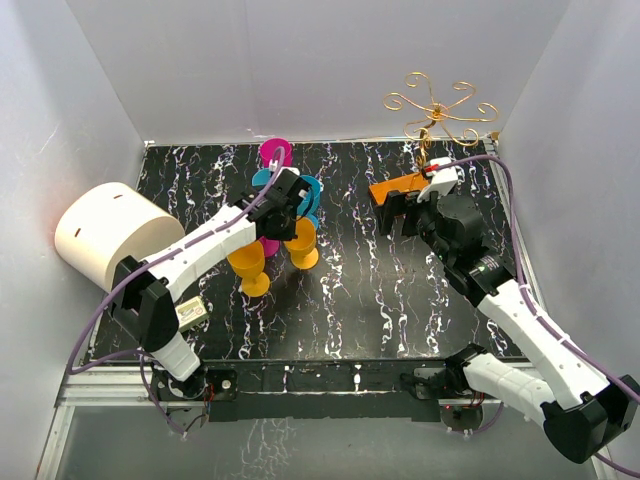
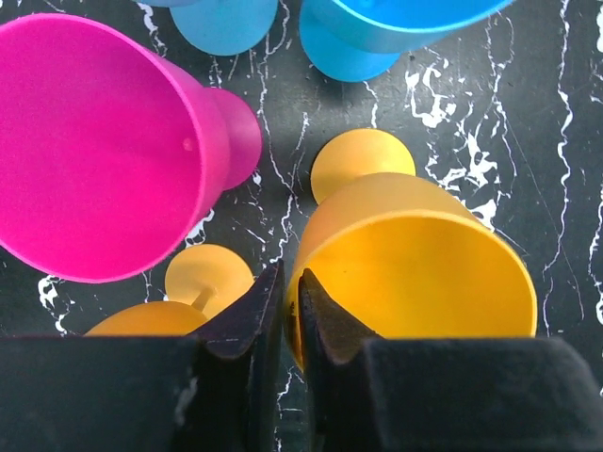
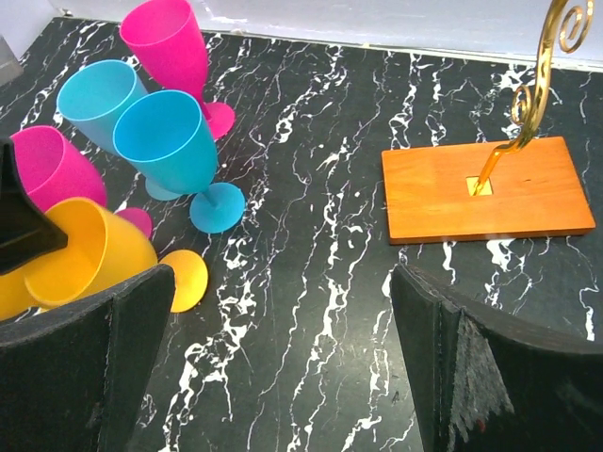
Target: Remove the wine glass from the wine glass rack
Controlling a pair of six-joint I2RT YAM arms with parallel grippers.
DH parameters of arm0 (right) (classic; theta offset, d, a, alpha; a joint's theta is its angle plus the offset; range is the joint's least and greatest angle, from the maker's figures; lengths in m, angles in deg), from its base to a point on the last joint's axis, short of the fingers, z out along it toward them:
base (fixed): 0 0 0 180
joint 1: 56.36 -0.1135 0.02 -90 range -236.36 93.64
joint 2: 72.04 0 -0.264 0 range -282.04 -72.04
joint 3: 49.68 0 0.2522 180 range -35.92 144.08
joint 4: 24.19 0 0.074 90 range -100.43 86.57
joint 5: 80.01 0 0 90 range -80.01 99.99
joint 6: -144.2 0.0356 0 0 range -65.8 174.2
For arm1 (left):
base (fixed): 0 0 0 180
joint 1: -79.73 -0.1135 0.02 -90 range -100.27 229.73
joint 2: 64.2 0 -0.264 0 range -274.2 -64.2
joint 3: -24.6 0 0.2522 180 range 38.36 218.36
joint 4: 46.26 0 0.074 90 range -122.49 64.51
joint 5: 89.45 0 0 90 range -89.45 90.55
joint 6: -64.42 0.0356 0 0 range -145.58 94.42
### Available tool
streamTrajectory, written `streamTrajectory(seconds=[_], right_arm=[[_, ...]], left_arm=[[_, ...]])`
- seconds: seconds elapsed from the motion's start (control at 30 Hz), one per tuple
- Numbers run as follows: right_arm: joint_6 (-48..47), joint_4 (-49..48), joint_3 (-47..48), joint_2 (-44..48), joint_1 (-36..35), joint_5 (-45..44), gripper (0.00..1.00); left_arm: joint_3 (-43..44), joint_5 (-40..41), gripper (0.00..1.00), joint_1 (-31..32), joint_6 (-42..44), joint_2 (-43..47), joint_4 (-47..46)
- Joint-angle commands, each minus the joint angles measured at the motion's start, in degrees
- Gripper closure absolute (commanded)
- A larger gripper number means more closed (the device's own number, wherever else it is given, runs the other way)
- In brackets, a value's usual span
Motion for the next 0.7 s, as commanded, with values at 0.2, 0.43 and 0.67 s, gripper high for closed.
streamTrajectory(seconds=[0.2,0.43,0.67], right_arm=[[1.5,-0.7,1.4,1.6,0.6,2.6,0.02],[2.7,1.7,3.6,1.0,0.6,-2.6,0.02],[3.8,8.9,11.1,-0.5,0.6,-10.5,0.02]], left_arm=[[1.0,-0.7,0.74,-1.9,1.0,1.3,1.8],[3.6,-2.7,0.59,-1.9,1.0,3.8,2.4],[9.9,-3.9,0.36,-1.9,1.9,6.3,4.3]])
